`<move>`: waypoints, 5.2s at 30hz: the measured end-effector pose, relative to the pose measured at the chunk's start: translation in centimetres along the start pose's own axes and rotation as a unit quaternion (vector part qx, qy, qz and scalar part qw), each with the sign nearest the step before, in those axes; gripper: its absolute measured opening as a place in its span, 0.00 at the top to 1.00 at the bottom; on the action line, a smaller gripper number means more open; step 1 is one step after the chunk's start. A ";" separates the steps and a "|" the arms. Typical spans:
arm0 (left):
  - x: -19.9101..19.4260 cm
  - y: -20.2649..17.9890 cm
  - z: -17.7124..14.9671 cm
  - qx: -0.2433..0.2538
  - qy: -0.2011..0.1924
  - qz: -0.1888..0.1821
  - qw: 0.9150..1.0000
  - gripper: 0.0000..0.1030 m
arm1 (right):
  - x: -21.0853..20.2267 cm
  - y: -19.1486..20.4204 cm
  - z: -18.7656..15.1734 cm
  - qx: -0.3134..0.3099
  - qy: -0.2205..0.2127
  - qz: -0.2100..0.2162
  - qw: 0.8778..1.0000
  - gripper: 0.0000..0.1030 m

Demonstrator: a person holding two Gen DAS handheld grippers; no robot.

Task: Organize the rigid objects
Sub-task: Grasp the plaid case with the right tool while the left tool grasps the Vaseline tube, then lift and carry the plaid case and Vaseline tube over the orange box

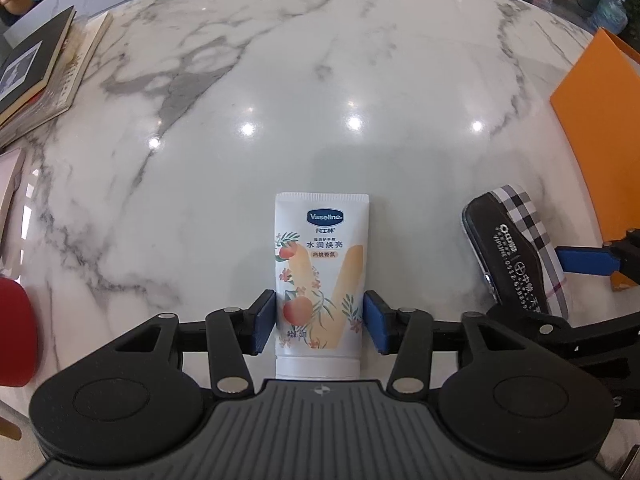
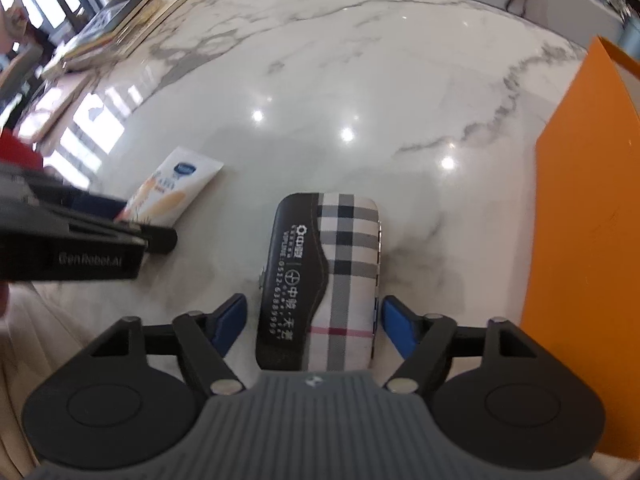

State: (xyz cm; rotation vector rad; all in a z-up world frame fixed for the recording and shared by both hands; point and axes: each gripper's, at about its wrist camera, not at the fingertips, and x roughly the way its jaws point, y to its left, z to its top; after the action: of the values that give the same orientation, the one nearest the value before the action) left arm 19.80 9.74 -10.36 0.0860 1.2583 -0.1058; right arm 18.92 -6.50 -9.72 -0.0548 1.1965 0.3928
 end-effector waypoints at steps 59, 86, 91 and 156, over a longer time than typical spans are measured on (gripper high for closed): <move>-3.8 -2.3 -1.3 -0.034 -0.077 -0.002 0.996 0.48 | -1.7 -2.5 -3.3 0.133 -0.042 0.107 0.984 0.62; -0.6 -2.0 -1.2 -0.001 -0.010 0.008 1.000 0.48 | 0.0 2.3 -2.2 -0.093 -0.034 0.007 0.995 0.37; -1.1 -2.3 -1.8 -0.014 -0.022 -0.005 1.000 0.50 | -0.6 1.0 -2.7 -0.052 -0.036 0.027 0.998 0.37; -2.7 -2.4 -4.2 -0.099 -0.014 -0.072 0.992 0.51 | -1.2 -1.3 -5.7 0.116 -0.015 0.163 0.980 0.63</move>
State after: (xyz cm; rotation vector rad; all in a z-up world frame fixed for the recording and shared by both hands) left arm 14.71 7.94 -9.07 -0.1783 1.2400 -0.1055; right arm 13.89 -9.42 -11.00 0.3517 1.2165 0.5350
